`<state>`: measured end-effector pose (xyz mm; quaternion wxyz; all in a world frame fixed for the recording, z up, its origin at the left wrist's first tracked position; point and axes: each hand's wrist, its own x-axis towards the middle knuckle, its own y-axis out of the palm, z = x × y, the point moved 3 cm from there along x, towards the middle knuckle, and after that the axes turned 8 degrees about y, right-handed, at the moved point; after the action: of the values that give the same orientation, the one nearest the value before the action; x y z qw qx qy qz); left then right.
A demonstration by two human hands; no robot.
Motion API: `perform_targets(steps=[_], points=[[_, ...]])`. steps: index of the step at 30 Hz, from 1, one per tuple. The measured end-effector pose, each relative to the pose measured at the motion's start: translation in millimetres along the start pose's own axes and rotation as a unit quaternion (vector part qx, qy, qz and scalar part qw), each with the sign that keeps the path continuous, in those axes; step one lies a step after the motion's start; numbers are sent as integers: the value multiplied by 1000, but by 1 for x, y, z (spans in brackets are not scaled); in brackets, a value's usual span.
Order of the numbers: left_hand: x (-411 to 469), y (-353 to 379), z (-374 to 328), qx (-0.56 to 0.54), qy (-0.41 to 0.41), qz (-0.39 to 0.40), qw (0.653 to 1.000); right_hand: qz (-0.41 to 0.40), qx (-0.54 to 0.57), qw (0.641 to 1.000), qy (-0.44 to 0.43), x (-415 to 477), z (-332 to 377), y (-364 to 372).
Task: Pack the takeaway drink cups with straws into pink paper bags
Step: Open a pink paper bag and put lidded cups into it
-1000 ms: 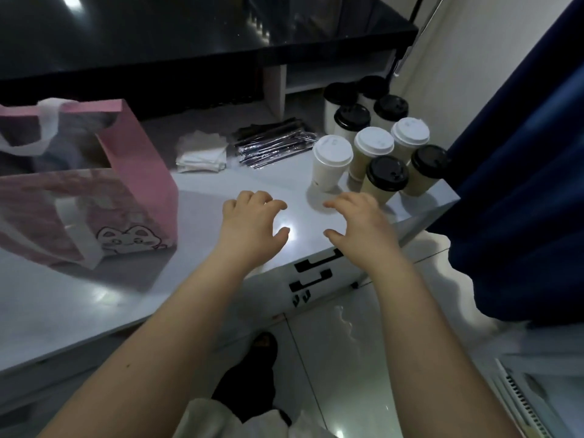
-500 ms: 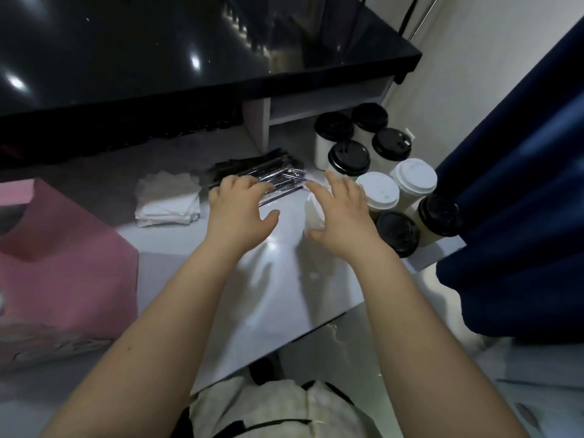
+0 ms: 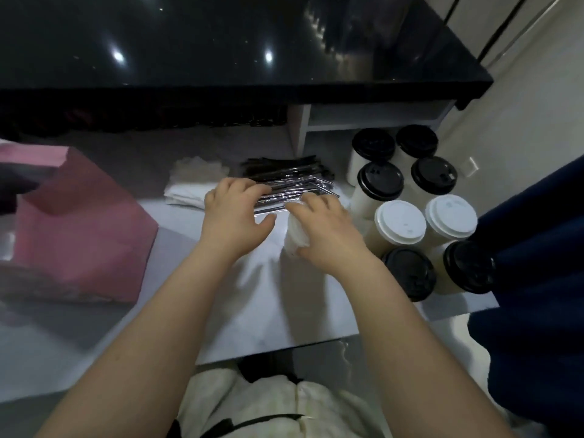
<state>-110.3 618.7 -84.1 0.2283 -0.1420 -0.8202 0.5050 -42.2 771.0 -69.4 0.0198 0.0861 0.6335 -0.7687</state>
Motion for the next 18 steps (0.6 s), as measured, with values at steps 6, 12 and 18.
perform_targets(steps=[6, 12, 18], points=[[-62, -36, 10, 41, -72, -36, 996, -25, 25, 995, -94, -8, 38, 5], [-156, -51, 27, 79, -161, -28, 983, -11, 63, 984, -167, -25, 82, 28], [-202, -102, 41, 125, -163, -133, 969, -46, 144, 970, -188, -33, 122, 2]])
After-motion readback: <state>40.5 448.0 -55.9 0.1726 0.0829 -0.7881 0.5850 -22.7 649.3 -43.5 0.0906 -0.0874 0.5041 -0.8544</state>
